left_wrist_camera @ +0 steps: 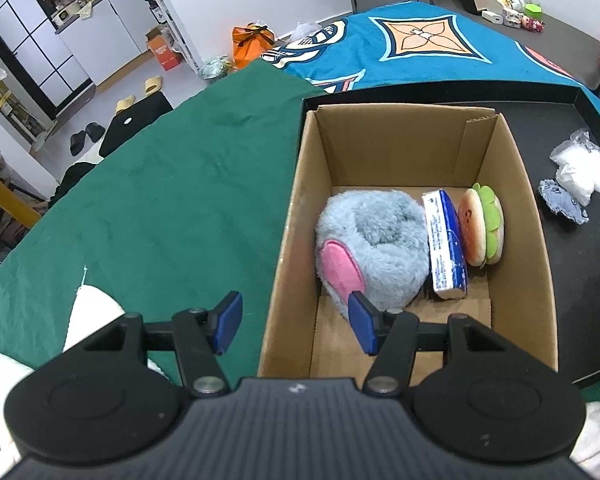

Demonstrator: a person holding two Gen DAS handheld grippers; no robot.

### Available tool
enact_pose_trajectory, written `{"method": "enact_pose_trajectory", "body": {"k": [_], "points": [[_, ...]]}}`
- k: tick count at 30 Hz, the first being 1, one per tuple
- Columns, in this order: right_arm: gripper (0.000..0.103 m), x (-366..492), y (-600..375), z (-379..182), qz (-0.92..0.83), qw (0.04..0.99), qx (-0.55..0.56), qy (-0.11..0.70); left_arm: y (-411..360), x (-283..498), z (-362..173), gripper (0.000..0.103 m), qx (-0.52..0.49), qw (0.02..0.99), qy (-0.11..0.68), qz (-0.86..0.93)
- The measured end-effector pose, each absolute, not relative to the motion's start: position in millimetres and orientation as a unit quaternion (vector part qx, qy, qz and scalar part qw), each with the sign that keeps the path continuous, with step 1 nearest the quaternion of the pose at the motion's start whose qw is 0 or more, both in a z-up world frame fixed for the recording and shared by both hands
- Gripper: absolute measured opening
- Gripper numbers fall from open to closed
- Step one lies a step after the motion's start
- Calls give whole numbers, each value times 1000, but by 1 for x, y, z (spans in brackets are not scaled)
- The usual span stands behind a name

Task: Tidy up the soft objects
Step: 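Reach the right gripper to the black dotted plush and grasp it, then carry the black dotted plush with the right gripper into the box, release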

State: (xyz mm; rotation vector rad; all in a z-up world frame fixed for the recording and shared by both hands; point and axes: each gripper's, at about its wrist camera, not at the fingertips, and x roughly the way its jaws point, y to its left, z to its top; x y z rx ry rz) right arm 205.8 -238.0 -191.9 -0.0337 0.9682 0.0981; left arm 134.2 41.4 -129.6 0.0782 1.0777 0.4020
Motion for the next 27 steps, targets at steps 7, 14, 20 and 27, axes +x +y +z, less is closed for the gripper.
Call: {"method": "enact_pose_trajectory", "body": {"k": [7,14,20,27], "points": [[13,202,-244,-186,51,885,-9,462,42,125,-123,57,36,842,504,188],[13,192,-243,-169,78,890,8,450,49,117,-117,57,21,846,497,191],[13,185,-243,-154,96,891,23,443,52,112,-114,57,15,850,492,188],[13,179,-235,-138,117,893,30,433,57,108,-110,57,3,855,484,187]]}}
